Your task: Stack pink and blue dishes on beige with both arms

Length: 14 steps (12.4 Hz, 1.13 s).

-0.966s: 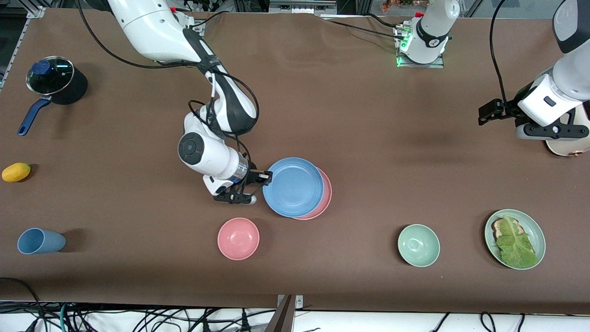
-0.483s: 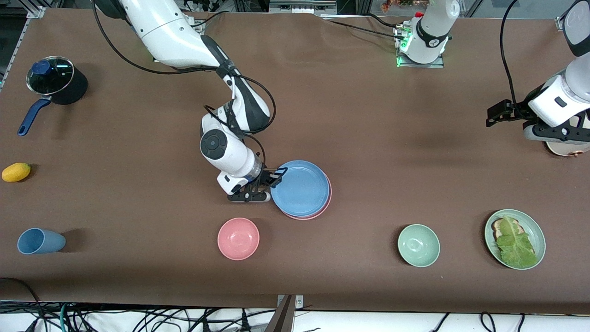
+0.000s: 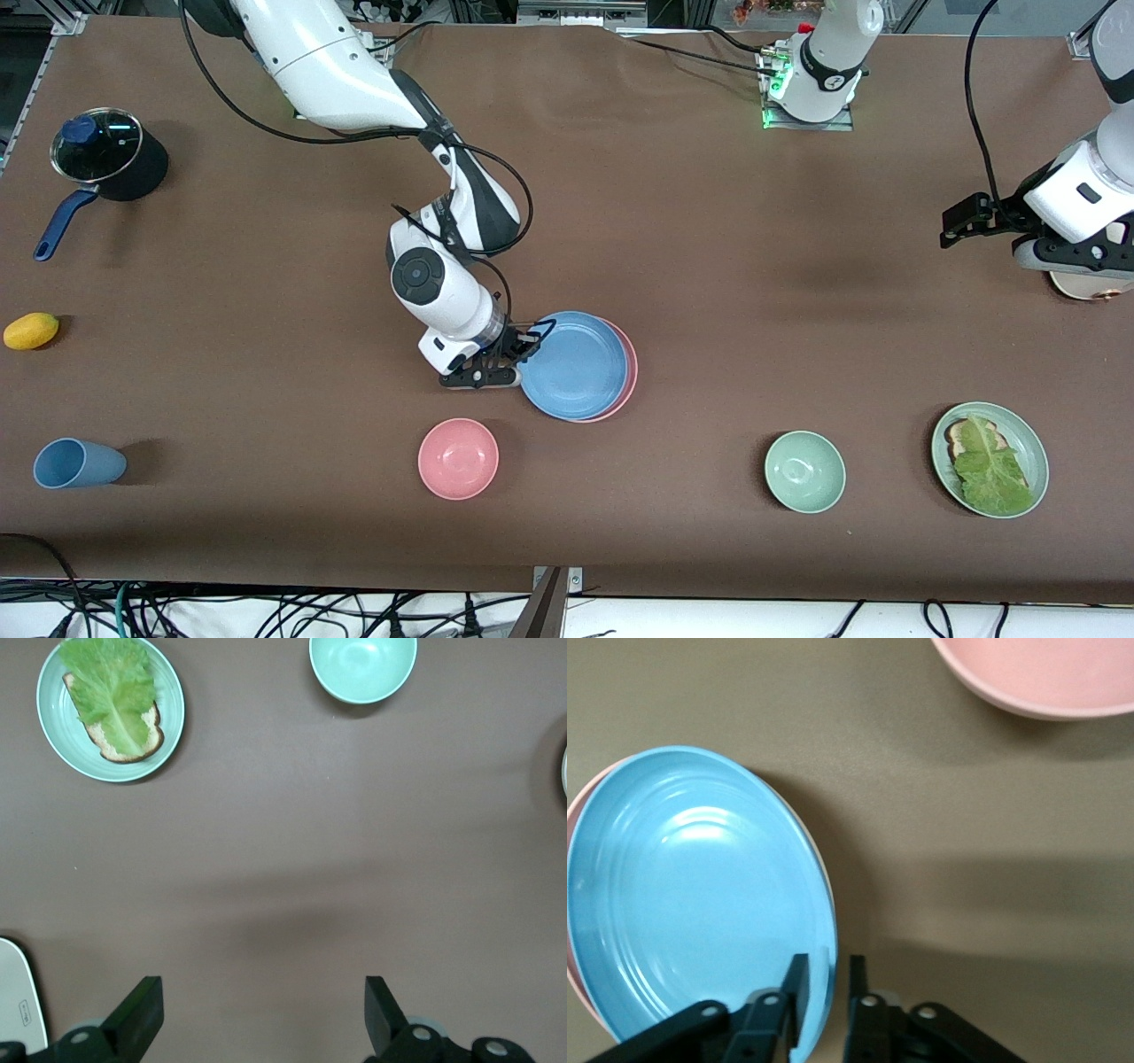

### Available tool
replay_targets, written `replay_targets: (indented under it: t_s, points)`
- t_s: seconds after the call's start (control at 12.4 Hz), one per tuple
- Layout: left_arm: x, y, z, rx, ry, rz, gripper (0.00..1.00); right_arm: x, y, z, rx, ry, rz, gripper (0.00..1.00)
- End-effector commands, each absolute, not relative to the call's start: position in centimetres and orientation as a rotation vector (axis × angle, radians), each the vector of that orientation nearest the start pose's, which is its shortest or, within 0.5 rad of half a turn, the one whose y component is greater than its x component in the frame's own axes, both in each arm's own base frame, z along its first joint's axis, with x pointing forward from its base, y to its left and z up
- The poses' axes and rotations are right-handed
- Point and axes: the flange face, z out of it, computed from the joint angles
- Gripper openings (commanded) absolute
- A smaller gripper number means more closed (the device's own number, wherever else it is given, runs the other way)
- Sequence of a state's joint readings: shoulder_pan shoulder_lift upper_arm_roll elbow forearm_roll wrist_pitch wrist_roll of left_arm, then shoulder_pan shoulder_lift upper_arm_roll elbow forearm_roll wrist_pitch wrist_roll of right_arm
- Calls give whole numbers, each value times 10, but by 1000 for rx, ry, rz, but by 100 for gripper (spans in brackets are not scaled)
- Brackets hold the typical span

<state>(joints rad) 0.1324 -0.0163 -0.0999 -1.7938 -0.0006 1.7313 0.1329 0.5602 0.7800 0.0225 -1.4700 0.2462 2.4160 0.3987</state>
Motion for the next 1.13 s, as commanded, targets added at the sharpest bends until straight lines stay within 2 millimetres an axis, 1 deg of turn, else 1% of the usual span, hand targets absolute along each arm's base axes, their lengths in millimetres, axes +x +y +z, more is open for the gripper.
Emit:
replay_targets:
  t_s: [0.0, 0.08, 0.16, 0.24, 0.32, 0.4, 0.48, 0.56, 0.64, 0.72, 0.8, 0.97, 1.05]
  points:
    - [563, 15, 549, -3144, 204, 45, 100, 623, 400, 248, -2914, 4, -114, 100]
    - [563, 15, 549, -3144, 204, 45, 100, 625, 391, 263, -2936, 11, -81, 100]
    - [563, 17, 547, -3145, 199, 49, 100, 631, 372, 282, -2969, 35, -45, 100]
    - [564, 19, 545, -3146, 194, 54, 100, 635, 348, 304, -3008, 69, 14, 100]
    - [565, 18, 545, -3146, 196, 54, 100, 642, 320, 328, -3046, 108, 37, 100]
    - [565, 18, 545, -3146, 196, 54, 100, 643, 298, 354, -3088, 122, 56, 100]
    - [565, 17, 545, -3148, 199, 54, 100, 641, 276, 372, -3130, 143, 105, 100]
    - [565, 17, 545, -3148, 199, 54, 100, 643, 245, 395, -3153, 173, 140, 100]
    - [565, 17, 545, -3148, 199, 54, 100, 646, 220, 416, -3161, 141, 146, 100]
    - [565, 17, 545, -3148, 199, 54, 100, 644, 199, 441, -3157, 88, 147, 100]
    - [565, 16, 545, -3147, 201, 54, 100, 639, 180, 461, -3153, 72, 171, 100]
    - [565, 16, 545, -3147, 201, 54, 100, 623, 146, 511, -3135, 117, 186, 100]
    - [565, 17, 545, -3148, 199, 54, 100, 612, 135, 535, -3123, 132, 182, 100]
